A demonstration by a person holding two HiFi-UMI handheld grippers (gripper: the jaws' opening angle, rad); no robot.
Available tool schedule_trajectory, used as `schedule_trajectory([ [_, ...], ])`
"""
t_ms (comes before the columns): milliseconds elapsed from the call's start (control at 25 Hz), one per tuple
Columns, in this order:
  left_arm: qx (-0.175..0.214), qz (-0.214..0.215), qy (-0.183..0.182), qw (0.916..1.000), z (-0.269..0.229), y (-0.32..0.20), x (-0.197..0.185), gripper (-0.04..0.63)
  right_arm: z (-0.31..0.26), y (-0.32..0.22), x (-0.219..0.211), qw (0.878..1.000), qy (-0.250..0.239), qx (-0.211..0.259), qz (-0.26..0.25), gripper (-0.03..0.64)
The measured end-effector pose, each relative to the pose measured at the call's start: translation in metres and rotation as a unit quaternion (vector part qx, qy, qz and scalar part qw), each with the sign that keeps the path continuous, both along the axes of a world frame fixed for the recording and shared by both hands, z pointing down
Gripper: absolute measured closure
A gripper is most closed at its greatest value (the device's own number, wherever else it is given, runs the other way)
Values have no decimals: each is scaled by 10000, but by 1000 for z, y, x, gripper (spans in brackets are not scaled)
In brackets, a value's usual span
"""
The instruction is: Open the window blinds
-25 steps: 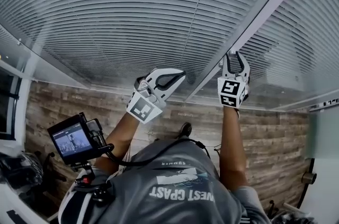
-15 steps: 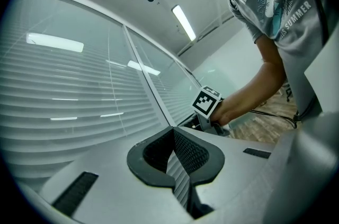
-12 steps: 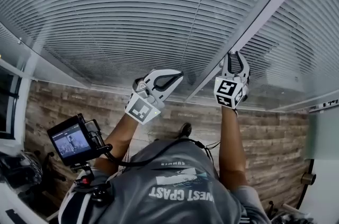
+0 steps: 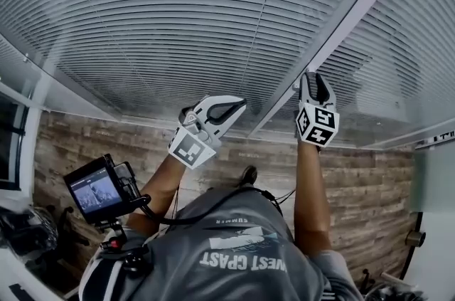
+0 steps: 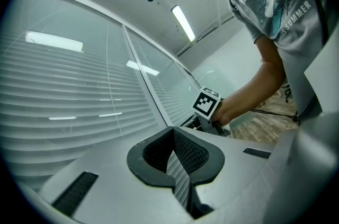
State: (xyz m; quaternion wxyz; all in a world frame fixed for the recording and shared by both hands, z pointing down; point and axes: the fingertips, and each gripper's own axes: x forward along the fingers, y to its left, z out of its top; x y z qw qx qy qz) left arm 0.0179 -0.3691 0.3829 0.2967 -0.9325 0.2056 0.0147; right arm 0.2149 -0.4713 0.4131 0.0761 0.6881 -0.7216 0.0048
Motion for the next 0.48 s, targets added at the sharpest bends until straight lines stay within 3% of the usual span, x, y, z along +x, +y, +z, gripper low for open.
schedule_trajectory([
  [160, -60, -38, -13, 10000, -1, -4, 1, 595, -5, -10, 5, 9993, -365, 43, 40, 500],
  [240, -65, -40, -13, 10000, 0, -4, 0, 595, -6, -11, 4, 9995, -305, 85, 60, 500],
  [320, -58, -35, -5, 10000, 3, -3, -1, 595, -3, -9, 0, 9979, 637, 97, 110, 500],
  [360, -53, -30, -5, 10000, 5, -2, -2, 595, -1, -8, -4, 9878, 1546, 60, 158, 500],
  [400, -49, -21, -5, 10000, 6, -1, -2, 595, 2, -7, -8, 9636, 2665, -19, 227, 500],
  [480, -56, 14, 2, 10000, 9, 2, -1, 595, 8, -6, -15, 8780, 4771, -197, 331, 500],
])
